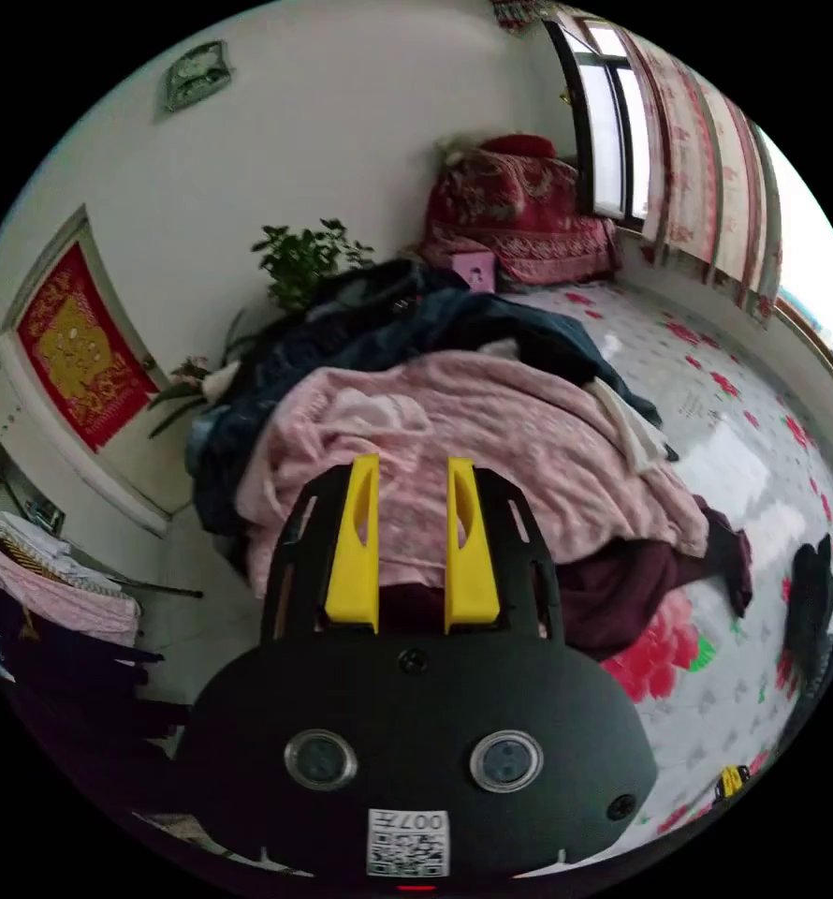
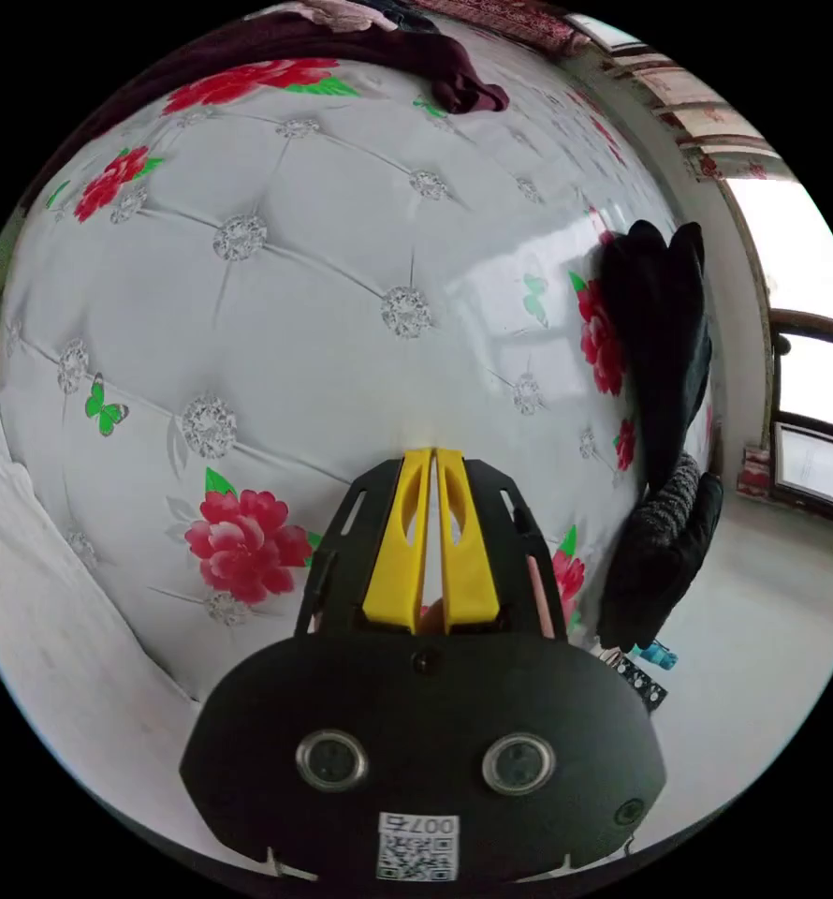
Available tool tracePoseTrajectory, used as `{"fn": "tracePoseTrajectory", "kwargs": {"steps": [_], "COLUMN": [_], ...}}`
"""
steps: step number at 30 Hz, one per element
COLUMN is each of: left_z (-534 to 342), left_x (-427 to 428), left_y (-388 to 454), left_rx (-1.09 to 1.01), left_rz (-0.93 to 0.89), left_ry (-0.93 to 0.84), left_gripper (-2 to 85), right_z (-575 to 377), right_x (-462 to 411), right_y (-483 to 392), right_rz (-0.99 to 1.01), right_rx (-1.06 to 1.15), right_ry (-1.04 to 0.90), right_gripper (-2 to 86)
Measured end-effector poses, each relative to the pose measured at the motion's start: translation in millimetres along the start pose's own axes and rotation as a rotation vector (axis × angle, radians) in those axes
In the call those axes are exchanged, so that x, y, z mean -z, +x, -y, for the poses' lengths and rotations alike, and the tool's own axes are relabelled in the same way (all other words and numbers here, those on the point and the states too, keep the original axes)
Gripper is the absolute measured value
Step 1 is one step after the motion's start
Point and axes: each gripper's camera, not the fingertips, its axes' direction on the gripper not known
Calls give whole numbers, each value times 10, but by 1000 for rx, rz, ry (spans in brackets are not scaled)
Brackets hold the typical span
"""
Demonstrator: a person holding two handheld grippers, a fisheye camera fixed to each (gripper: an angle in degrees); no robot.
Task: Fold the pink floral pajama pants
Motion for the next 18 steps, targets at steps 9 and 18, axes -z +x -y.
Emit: {"fn": "tracePoseTrajectory", "kwargs": {"steps": [9, 18], "left_z": [28, -710], "left_x": [-451, 1160], "left_y": [-385, 28], "left_rx": [-71, -452], "left_rz": [-71, -909], "left_ry": [-163, 171], "left_gripper": [-3, -10], "right_z": [215, -82], "right_x": [131, 1100], "right_y": [-31, 528], "right_rz": [21, 510], "right_rx": [-55, -247], "right_ry": [-72, 238], "right_gripper": [7, 59]}}
